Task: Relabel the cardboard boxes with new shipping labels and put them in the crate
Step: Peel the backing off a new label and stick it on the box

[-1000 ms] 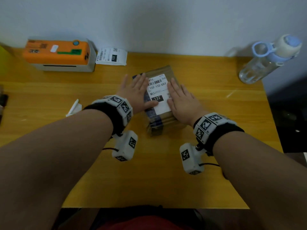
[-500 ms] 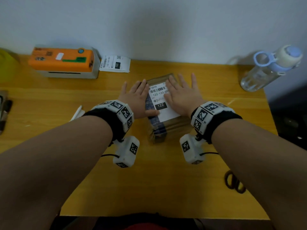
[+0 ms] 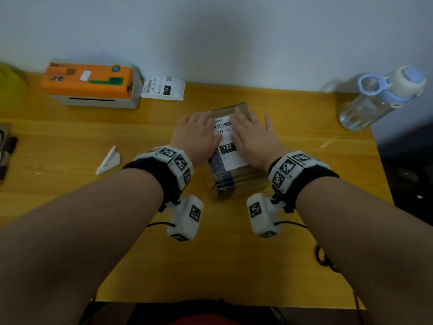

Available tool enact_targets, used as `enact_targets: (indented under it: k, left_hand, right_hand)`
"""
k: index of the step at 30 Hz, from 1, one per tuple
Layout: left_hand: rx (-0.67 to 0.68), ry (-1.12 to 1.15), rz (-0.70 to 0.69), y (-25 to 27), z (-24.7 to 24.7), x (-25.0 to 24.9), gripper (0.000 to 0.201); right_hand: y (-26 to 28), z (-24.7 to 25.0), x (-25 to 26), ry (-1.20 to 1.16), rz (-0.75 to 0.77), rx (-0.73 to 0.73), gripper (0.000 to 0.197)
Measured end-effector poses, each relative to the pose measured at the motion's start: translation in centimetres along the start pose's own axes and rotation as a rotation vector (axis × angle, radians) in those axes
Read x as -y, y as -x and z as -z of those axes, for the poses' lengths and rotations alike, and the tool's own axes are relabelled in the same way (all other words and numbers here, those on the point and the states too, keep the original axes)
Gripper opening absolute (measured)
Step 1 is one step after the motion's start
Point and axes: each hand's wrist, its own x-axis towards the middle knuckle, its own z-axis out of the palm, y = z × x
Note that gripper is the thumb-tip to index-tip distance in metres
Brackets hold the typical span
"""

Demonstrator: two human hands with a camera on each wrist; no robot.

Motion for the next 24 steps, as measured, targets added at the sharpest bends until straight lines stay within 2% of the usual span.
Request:
enact_targets:
  k: [1,3,7,11,14,17,19,22,24]
  left_hand:
    - [-0.016,0.041,-0.002,0.1,-0.5,-0.6,0.056]
    - [0.041,0.092,0.023,0.3,-1.6,-0.8,0.062]
    - [0.228,0.02,0.043,0.3,-1.8,-0.5,0.1]
    - [0.306,-0.06,0.058,0.0,-1.1,-0.9,0.124]
    - [0.342,-0.054,0.056,0.2,-0.9,-0.6,0.128]
    - [0.358,0.013,0.09,0.3,-0.3,-0.7,0.123]
    - [0.346,0.089,0.138,0.4,-0.3,-1.5,0.118]
    - [0.288,0.129,0.199,0.7,-1.3,-2.7,0.116]
    - [0.284,0.148,0.192,0.9,-1.8,-2.6,0.117]
  right_hand:
    - [0.2,-0.5,0.4,-0.029,0.007,0.002,0.052]
    - [0.8,-1.4,0.3,-0.025,-0.002,0.001,0.052]
    - [1.9,-1.7,-1.0,0.043,-0.002,0.089,0.059]
    - [2.8,-0.6,-2.4,0.068,-0.055,0.232,0.075]
    - [3.7,0.0,-2.8,-0.063,-0.105,0.278,0.076]
    - [3.9,0.0,-2.8,-0.407,-0.115,0.276,0.067]
    - [4.0,-0.2,-2.3,-0.574,-0.138,0.219,0.063]
    - [4.1,-1.2,-1.7,-0.593,-0.178,0.13,0.066]
    - [4.2,-1.6,-1.9,-0.647,-0.175,0.08,0.062]
